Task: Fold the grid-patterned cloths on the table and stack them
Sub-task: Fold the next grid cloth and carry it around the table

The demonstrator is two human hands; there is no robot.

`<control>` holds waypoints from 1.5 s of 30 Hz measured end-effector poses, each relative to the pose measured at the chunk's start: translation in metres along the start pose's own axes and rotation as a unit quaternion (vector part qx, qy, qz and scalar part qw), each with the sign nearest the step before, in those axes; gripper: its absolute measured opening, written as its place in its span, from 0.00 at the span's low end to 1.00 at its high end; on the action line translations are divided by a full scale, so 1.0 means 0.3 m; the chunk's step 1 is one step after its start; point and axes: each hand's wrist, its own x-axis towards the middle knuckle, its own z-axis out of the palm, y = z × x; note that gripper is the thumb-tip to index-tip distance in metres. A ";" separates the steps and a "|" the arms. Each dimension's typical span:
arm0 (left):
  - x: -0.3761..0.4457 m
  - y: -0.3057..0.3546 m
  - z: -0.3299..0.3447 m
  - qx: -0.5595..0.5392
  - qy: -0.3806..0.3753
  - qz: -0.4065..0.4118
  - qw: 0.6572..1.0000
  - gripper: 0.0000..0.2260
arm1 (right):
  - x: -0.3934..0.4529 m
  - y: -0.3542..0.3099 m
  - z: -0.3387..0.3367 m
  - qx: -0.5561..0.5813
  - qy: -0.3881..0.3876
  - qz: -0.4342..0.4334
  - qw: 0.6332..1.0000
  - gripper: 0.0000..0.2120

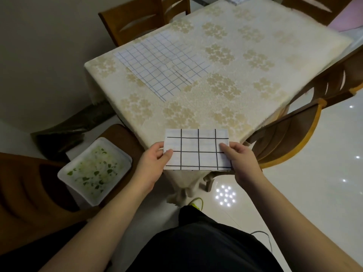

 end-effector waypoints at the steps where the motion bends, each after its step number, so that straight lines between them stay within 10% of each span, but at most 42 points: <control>1: -0.027 -0.005 -0.001 -0.009 0.001 0.000 1.000 0.07 | -0.034 0.012 -0.004 0.007 0.010 -0.002 1.000 0.10; 15: -0.217 0.038 0.250 -0.006 -0.101 -0.037 0.994 0.04 | -0.428 0.036 -0.324 0.011 0.124 -0.023 0.992 0.06; 31: -0.374 0.101 1.262 0.115 -0.298 0.006 0.948 0.04 | -0.701 0.086 -1.185 0.139 0.319 -0.074 0.935 0.10; 45: -0.293 0.168 1.590 0.154 -0.287 0.057 0.944 0.10 | -0.534 -0.064 -1.506 0.170 0.313 -0.096 0.929 0.11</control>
